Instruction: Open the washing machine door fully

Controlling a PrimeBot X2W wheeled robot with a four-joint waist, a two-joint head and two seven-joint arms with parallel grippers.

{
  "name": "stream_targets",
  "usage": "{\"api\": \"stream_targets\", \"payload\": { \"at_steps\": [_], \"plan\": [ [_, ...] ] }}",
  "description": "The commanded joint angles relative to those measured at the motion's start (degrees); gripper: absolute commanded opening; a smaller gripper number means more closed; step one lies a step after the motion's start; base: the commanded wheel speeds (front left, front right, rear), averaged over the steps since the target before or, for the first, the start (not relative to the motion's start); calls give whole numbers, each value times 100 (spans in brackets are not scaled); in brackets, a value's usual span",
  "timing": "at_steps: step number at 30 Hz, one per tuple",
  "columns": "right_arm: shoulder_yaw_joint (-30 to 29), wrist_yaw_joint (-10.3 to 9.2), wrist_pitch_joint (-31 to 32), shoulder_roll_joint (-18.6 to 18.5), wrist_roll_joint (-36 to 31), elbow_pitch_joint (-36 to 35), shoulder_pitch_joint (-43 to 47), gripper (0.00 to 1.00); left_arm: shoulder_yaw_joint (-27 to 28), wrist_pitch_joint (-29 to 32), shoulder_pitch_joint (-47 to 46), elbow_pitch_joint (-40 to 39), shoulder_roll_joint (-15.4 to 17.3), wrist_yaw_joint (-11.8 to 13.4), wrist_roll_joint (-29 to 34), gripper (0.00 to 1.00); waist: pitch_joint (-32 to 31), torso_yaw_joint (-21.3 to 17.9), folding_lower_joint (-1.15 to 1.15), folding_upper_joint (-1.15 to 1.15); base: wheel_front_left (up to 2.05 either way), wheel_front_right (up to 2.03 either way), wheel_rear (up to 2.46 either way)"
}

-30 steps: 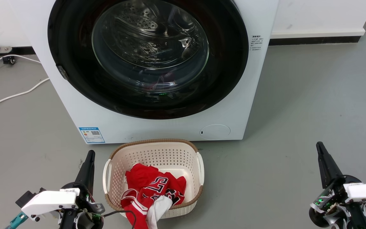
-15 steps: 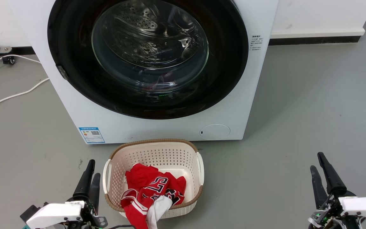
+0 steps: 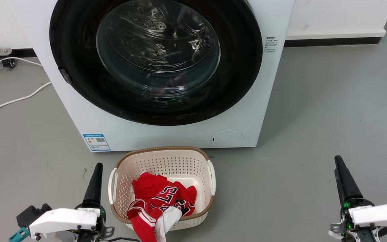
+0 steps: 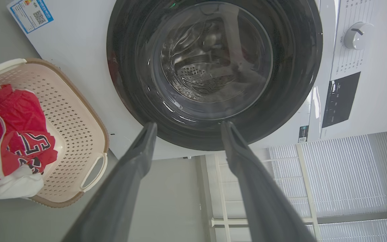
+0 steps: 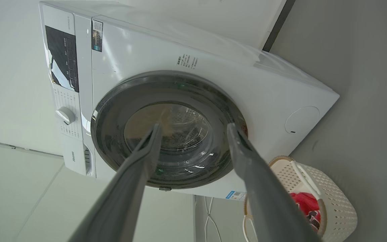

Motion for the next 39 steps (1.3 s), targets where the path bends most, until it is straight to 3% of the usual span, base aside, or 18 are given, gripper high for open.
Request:
{"api": "stream_targets", "payload": {
  "at_steps": [1,19,39],
  "plan": [
    [21,0,-77,-21,-297,-210,-15,100,-37,-81,-30,-194,16,53,307,100,3,2,0,0,0,0,0],
    [385,0,-477,-23,-2772,-793,198,100,-413,-481,95,-581,20,514,2289,100,29,7,0,0,0,0,0],
    [547,0,-829,-25,-4453,-1165,359,100,-677,-832,188,-862,23,693,3809,100,61,10,0,0,0,0,0]
  ]
}}
